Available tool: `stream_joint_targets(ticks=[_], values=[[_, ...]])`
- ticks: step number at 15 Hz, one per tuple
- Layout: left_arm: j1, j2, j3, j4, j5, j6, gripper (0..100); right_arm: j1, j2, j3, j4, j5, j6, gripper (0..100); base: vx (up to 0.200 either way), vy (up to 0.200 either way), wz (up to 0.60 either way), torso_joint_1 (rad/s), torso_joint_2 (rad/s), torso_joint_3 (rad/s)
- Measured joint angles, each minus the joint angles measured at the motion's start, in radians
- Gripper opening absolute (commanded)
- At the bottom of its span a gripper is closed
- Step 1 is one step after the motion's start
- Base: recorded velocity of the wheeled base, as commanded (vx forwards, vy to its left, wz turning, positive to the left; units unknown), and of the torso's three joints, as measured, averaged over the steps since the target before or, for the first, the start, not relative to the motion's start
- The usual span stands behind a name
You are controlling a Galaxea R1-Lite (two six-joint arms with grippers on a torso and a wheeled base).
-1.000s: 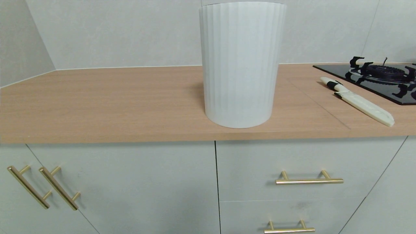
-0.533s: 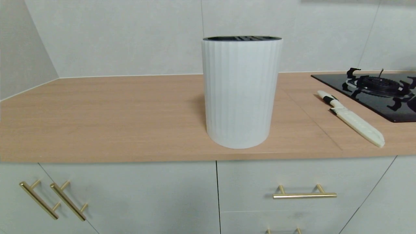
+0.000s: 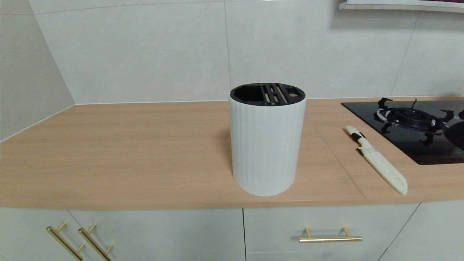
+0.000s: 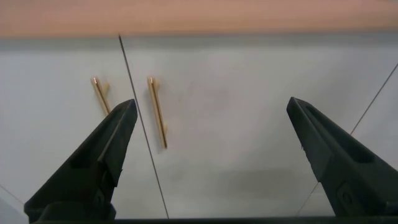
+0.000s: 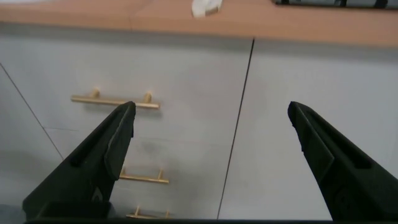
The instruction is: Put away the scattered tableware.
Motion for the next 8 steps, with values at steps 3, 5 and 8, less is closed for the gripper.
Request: stream_joint_targets(ticks=[3, 5, 8], values=[[0.0, 0.0, 0.0, 0.0, 0.0, 0.0, 100, 0.0, 0.0, 0.0, 0.0, 0.0, 0.0, 100, 0.0, 0.0, 0.0, 0.203, -0.49, -0.277], [0.0, 0.0, 0.0, 0.0, 0.0, 0.0, 100, 0.0, 0.0, 0.0, 0.0, 0.0, 0.0, 100, 0.0, 0.0, 0.0, 0.217, -0.5, -0.286], [0.0, 0.0, 0.0, 0.0, 0.0, 0.0, 100, 0.0, 0.0, 0.0, 0.0, 0.001, -0.001, 100, 0.0, 0.0, 0.0, 0.235, -0.52, -0.287]])
